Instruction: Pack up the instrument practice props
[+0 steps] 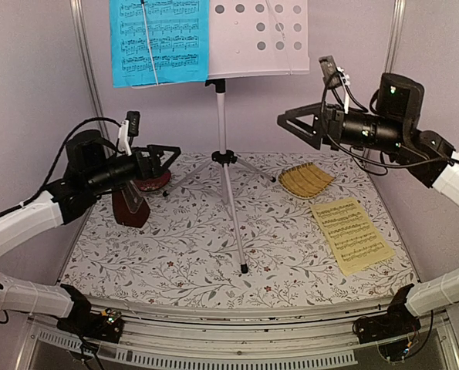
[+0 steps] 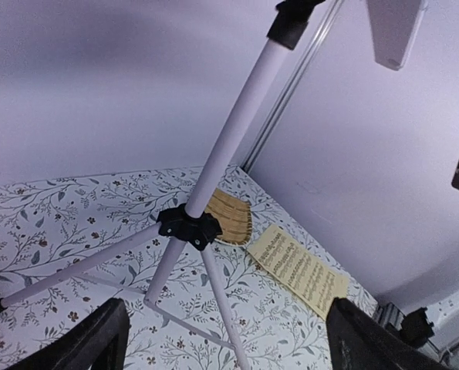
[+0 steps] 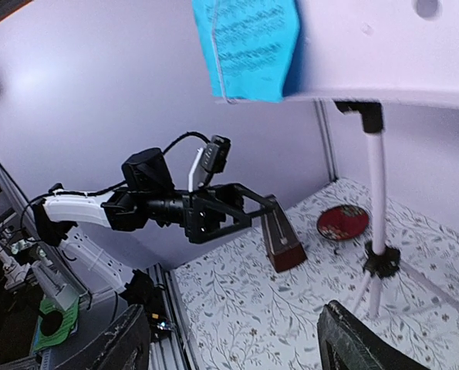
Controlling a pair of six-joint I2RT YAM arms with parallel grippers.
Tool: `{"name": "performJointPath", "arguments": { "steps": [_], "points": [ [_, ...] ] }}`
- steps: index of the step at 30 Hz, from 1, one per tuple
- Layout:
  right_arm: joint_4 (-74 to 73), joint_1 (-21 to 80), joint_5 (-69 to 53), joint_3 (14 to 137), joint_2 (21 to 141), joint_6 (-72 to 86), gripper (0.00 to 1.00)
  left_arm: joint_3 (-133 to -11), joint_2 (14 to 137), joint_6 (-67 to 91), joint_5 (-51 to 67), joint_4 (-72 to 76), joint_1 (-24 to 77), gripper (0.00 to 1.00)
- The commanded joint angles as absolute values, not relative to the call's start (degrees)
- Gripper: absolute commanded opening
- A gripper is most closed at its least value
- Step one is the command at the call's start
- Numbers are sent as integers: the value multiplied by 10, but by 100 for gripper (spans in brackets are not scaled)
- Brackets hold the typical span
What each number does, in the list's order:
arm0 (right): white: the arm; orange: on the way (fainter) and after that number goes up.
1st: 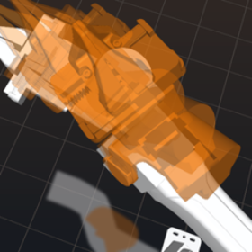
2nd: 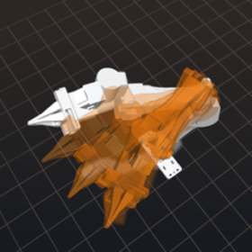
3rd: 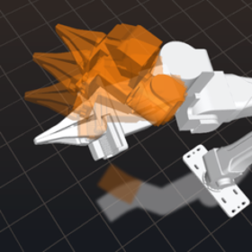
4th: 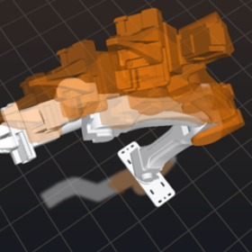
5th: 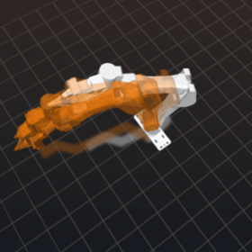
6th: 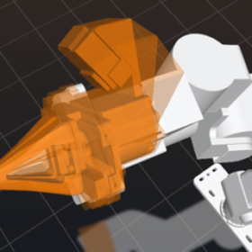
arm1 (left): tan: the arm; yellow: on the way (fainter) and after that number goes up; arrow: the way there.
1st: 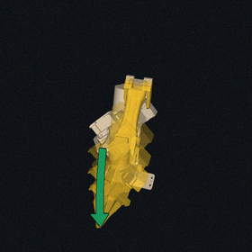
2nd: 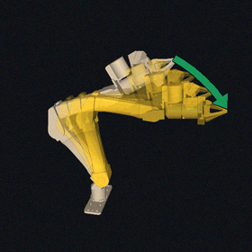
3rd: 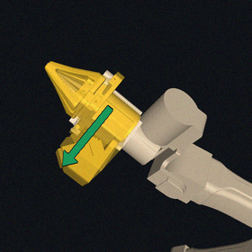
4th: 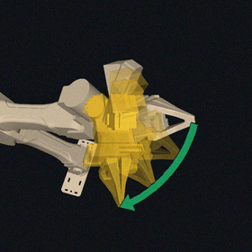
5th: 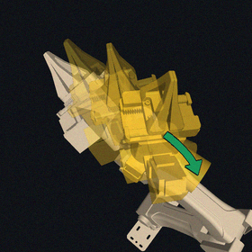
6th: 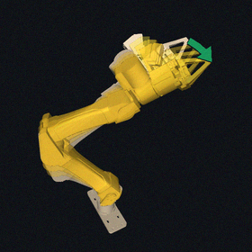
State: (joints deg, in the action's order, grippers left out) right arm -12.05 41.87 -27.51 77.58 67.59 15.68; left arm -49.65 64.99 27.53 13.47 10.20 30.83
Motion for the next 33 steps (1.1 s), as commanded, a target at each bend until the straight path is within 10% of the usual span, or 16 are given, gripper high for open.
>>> {"name": "performJointPath", "arguments": {
  "steps": [1, 15, 33],
  "points": [
    [-131, 443, -301, 896, 760, 135, 73, -536, 601, 236, 253, 27, 249, 91],
    [-175, 456, -322, 1280, 1050, 185, 64, -592, 572, 297, 423, 49, 97, 89],
    [-143, 473, -271, 1363, 1130, 181, 62, -421, 611, 364, 311, 240, 200, 72]
  ]
}}
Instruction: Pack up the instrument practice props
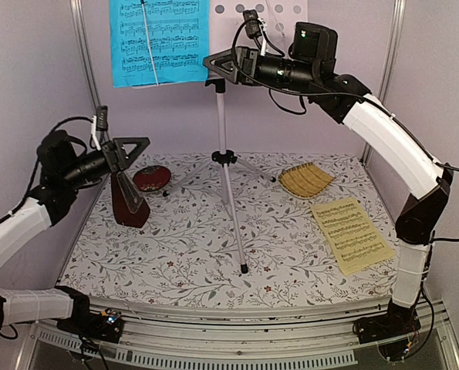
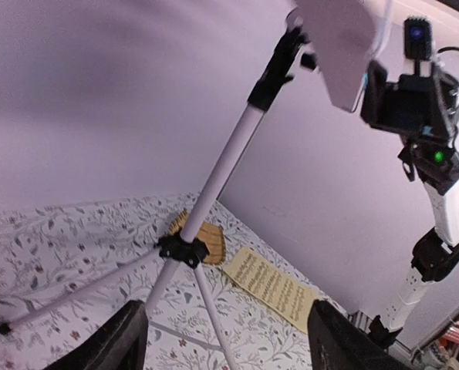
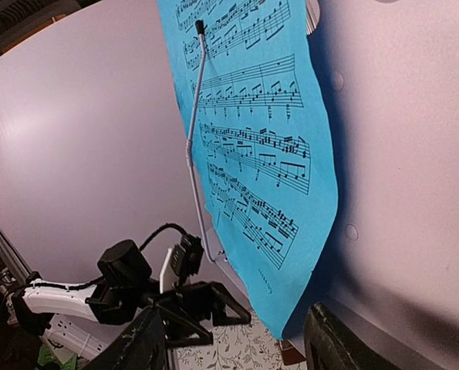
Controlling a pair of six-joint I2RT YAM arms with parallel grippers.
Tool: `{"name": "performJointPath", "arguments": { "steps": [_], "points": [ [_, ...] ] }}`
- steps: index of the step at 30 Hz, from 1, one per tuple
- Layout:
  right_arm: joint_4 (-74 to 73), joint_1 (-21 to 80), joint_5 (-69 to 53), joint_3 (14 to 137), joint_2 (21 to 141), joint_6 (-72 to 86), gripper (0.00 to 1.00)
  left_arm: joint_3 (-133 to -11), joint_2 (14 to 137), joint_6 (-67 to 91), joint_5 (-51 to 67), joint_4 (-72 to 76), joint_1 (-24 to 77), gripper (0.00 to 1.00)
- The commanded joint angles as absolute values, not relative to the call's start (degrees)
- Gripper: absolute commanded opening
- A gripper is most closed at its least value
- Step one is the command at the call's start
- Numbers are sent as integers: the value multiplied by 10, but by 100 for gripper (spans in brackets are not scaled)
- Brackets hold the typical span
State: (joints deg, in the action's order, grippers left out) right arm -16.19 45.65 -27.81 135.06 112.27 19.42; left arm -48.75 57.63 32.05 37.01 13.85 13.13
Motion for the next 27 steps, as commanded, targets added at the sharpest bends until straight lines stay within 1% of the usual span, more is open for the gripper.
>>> {"name": "performJointPath", "arguments": {
  "steps": [1, 5, 8, 11, 18, 22, 27],
  "points": [
    [-146, 477, -266, 1363, 1127, 170, 63, -406, 630, 374, 293, 271, 222, 72],
    [-152, 481, -246, 1336, 1100, 148, 66, -382, 732, 415, 241, 388, 296, 66],
    [-135, 483, -244, 1281, 1057, 138, 68, -402, 823, 434, 228, 458, 331, 63],
    [-126, 484, -232, 1224, 1007, 127, 70, -438, 899, 445, 224, 487, 348, 62],
    [-107, 484, -199, 1104, 917, 112, 72, -506, 1017, 453, 229, 510, 354, 62],
    [-95, 484, -190, 1064, 886, 108, 72, -550, 1061, 451, 245, 504, 356, 61],
    [-95, 484, -181, 1042, 870, 101, 73, -583, 1089, 446, 257, 501, 357, 49]
  ]
}}
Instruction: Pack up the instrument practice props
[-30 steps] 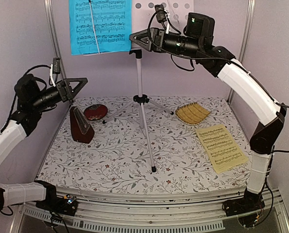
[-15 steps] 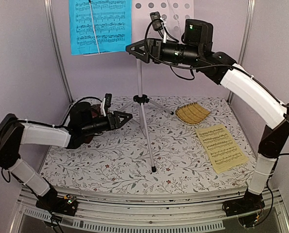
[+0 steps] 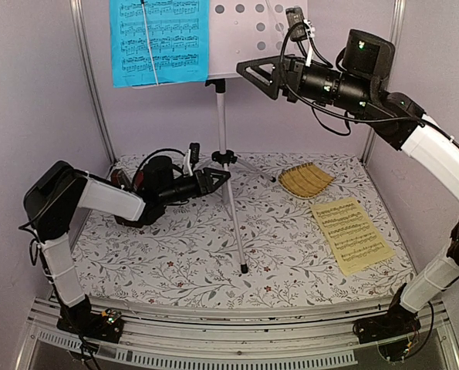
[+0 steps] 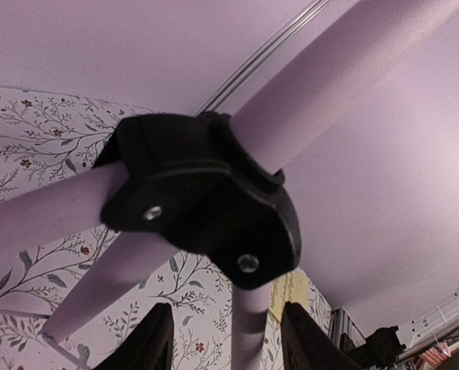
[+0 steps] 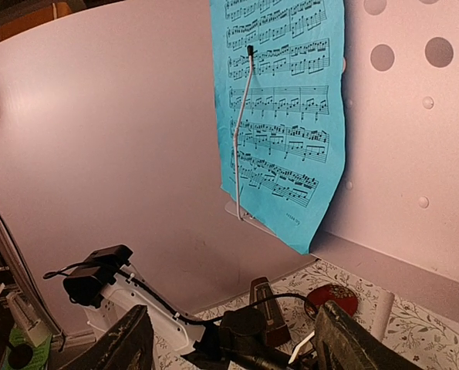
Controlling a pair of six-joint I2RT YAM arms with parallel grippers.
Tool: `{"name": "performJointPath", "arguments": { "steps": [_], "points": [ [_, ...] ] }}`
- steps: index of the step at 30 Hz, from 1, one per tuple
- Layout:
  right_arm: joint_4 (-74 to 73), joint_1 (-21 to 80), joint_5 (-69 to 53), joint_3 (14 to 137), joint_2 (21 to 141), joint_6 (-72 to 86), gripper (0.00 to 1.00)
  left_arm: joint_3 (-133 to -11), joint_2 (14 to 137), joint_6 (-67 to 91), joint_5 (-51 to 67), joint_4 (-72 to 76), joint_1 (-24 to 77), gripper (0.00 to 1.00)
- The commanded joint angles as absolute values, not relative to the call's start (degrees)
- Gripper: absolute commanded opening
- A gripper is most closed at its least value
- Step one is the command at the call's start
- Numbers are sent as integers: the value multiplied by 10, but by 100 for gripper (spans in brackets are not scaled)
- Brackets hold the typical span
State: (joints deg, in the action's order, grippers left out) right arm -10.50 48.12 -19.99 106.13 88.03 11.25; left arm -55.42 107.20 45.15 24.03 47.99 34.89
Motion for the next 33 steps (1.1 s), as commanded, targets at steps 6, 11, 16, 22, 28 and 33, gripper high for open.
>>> {"name": "performJointPath", "arguments": {
  "steps": [6, 11, 16, 22, 28, 33],
  "points": [
    [-89, 483, -170, 1023, 861, 97, 73, -612, 1115, 446, 262, 499, 367, 17],
    [-84, 484, -161, 1000, 848, 94, 74, -598, 1099, 442, 209, 488, 383, 0],
    [-71, 484, -150, 969, 823, 92, 74, -562, 1064, 459, 86, 481, 430, 0],
    [-64, 484, -133, 934, 789, 88, 75, -564, 1064, 498, -46, 485, 499, 0],
    [-64, 483, -114, 905, 759, 83, 76, -614, 1115, 537, -134, 486, 550, 0],
    [-68, 484, -101, 896, 745, 82, 76, -650, 1159, 542, -133, 485, 565, 0]
  ]
}}
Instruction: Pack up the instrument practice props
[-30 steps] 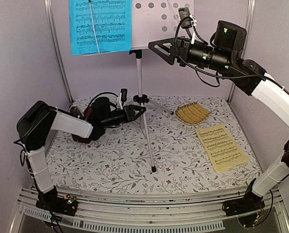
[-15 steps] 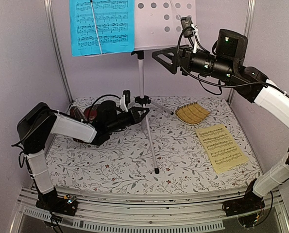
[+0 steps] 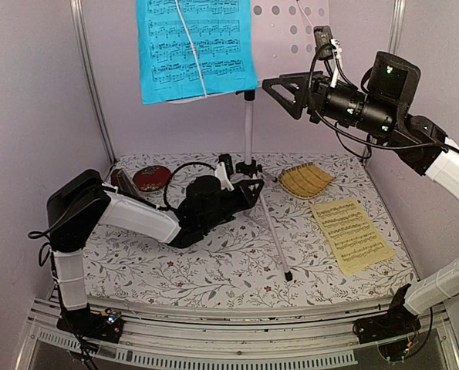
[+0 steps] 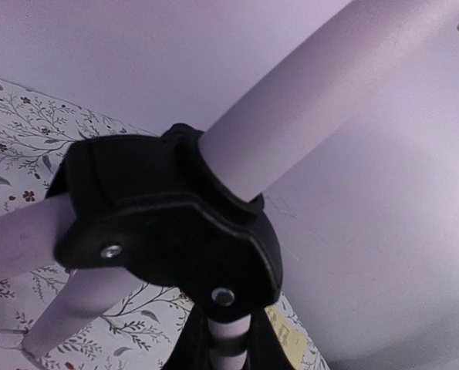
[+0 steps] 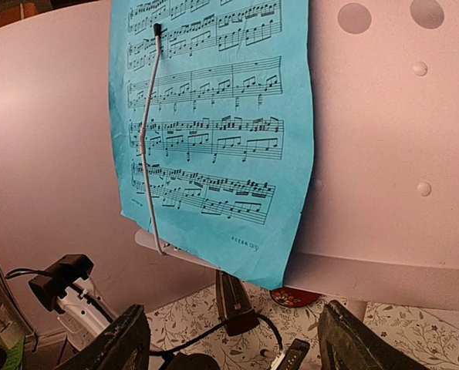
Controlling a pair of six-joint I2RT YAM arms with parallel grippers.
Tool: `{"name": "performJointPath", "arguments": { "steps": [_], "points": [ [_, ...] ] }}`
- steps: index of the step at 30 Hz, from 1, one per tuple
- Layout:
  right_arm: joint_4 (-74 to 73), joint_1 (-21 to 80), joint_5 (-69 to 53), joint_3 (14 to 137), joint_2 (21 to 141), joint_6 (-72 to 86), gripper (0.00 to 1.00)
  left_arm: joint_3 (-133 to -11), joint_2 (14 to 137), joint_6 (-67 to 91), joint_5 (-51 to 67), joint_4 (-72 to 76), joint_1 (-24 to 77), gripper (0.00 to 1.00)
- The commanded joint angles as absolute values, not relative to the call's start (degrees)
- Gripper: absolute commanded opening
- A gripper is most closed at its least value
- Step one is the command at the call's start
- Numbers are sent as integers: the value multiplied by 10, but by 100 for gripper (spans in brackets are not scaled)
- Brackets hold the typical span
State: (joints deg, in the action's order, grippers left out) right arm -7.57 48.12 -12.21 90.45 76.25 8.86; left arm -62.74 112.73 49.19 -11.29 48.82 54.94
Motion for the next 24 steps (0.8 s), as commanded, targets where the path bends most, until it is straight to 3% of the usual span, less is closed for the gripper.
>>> {"name": "performJointPath", "arguments": {
  "steps": [1, 5, 9, 15, 24],
  "points": [
    [-67, 484, -101, 897, 746, 82, 76, -648, 1158, 538, -125, 489, 564, 2],
    [-67, 484, -102, 918, 764, 86, 77, -602, 1107, 508, -115, 531, 561, 48],
    [-102, 483, -74, 983, 809, 94, 78, -564, 1035, 457, -113, 511, 557, 71],
    [-169, 475, -85, 1105, 898, 106, 78, -510, 891, 365, -117, 410, 548, 80],
    [-179, 453, -153, 1156, 936, 147, 77, -489, 690, 310, 10, 194, 482, 82]
  ]
}}
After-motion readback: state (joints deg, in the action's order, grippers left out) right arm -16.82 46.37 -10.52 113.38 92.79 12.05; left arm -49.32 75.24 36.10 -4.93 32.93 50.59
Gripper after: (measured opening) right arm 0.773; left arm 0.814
